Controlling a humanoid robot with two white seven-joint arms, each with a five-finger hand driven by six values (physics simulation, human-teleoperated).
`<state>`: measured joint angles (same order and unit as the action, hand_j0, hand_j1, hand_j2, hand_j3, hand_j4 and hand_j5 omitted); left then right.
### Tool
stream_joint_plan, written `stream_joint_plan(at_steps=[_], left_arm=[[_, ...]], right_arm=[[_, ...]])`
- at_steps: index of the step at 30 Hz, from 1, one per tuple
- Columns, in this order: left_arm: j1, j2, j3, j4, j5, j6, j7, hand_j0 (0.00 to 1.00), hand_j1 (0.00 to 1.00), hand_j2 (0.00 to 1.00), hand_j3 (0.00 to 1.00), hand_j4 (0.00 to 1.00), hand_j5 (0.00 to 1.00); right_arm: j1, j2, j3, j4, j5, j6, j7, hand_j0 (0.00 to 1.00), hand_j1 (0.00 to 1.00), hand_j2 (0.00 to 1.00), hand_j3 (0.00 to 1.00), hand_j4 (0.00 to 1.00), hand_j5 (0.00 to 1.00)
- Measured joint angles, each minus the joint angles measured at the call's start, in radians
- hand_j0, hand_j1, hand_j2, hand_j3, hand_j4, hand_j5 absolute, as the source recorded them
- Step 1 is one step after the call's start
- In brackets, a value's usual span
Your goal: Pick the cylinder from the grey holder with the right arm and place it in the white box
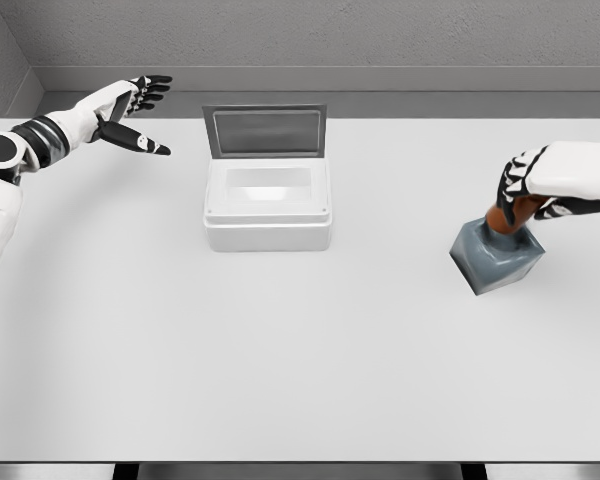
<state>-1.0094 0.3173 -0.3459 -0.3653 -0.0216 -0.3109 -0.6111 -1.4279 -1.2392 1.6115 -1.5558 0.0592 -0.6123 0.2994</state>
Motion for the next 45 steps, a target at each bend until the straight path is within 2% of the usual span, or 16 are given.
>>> stream_joint_plan(at_steps=[4,12,19,33,45], left_arm=[[0.0,0.0,0.0,0.0,0.0,0.0,0.0,1.0,1.0,1.0,1.0,1.0,1.0],[-0.008,0.001,0.0,0.006,0.0,0.0,0.0,1.0,1.0,1.0,1.0,1.0,1.0],[-0.008,0.001,0.0,0.012,0.001,0.0,0.0,1.0,1.0,1.0,1.0,1.0,1.0],[-0.011,0.0,-0.008,0.011,0.0,0.005,0.0,1.0,1.0,1.0,1.0,1.0,1.0],[-0.005,0.005,-0.021,0.009,0.006,-0.001,0.0,1.0,1.0,1.0,1.0,1.0,1.0]], right_arm=[[-0.035,0.0,-0.026,-0.02,-0.002,0.0,0.0,0.39,0.39,0.39,0.39,0.39,0.39],[-0.045,0.058,-0.044,-0.034,-0.001,0.0,0.016,0.38,0.38,0.38,0.38,0.38,0.38],[-0.054,0.079,-0.045,-0.04,0.0,-0.001,0.034,0.37,0.37,0.37,0.37,0.37,0.37],[-0.086,0.209,-0.044,-0.034,-0.001,-0.001,0.063,0.37,0.37,0.37,0.37,0.37,0.37],[-0.097,0.273,-0.046,-0.004,-0.002,0.0,0.065,0.36,0.36,0.36,0.36,0.36,0.36]])
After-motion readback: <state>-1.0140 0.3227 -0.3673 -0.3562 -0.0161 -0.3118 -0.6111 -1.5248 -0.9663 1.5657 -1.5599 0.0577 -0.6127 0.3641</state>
